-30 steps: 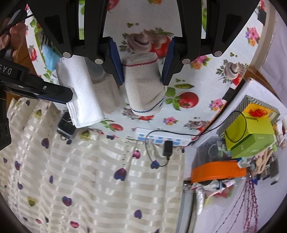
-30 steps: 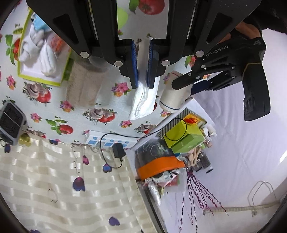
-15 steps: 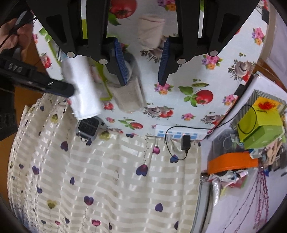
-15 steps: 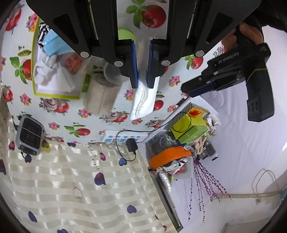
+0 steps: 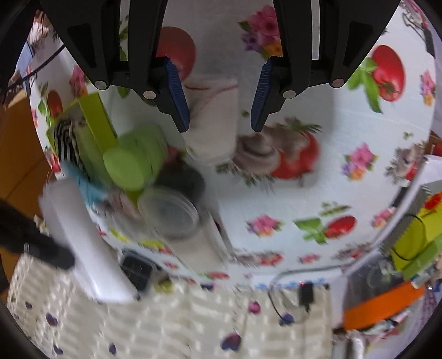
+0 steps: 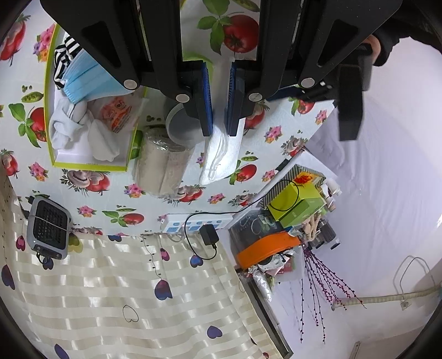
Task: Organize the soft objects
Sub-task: 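Carry the rolled bandage and folded towel over the white box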
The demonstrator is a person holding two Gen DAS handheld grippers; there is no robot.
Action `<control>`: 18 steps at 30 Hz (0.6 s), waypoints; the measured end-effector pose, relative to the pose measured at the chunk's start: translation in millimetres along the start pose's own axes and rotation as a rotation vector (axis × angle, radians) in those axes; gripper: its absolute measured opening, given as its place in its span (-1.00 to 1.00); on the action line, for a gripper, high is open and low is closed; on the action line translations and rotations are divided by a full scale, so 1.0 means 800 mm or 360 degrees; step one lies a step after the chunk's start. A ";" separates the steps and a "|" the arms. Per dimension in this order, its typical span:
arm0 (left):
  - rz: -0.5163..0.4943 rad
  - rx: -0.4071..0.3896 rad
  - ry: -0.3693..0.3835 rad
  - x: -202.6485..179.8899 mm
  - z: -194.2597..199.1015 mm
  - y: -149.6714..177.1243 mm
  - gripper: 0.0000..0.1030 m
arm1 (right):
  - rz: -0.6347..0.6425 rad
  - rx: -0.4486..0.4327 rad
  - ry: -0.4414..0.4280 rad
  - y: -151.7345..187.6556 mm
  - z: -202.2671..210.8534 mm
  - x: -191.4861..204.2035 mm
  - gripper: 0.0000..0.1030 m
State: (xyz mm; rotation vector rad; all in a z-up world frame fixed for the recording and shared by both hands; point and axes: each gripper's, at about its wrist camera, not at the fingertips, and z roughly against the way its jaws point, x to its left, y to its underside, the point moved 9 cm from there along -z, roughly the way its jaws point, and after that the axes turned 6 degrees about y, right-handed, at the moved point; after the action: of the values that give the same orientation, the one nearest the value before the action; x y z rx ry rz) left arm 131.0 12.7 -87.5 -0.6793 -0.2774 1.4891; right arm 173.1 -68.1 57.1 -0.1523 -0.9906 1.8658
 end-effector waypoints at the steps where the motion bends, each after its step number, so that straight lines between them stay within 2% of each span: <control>1: -0.0013 0.0016 0.0010 -0.003 -0.004 0.003 -0.05 | -0.0003 0.0000 0.0000 0.001 0.000 -0.001 -0.78; 6: 0.0026 0.0059 0.0051 -0.006 -0.021 0.009 -0.08 | -0.0011 -0.0001 -0.0005 0.004 0.002 -0.001 -0.78; 7: 0.0043 0.0061 0.0069 -0.006 -0.022 0.010 -0.19 | -0.0013 -0.0003 -0.0007 0.006 0.003 -0.001 -0.78; 8: 0.0049 0.0055 0.0078 -0.006 -0.022 0.010 -0.19 | -0.0015 -0.0004 -0.0007 0.007 0.004 -0.001 -0.78; 14: 0.0080 -0.0089 0.0011 0.001 0.009 -0.009 -0.21 | -0.0041 -0.0013 -0.0012 0.014 0.008 -0.005 -0.78; 18: 0.0101 -0.0200 0.0022 -0.002 0.039 -0.031 -0.21 | -0.0056 -0.0020 -0.0030 0.017 0.010 -0.002 -0.78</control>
State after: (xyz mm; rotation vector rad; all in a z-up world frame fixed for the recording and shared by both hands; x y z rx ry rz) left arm 133.8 20.2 -48.2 -0.8051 -0.3440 1.5362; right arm 160.6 -76.3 52.4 -0.1244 -1.0116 1.8324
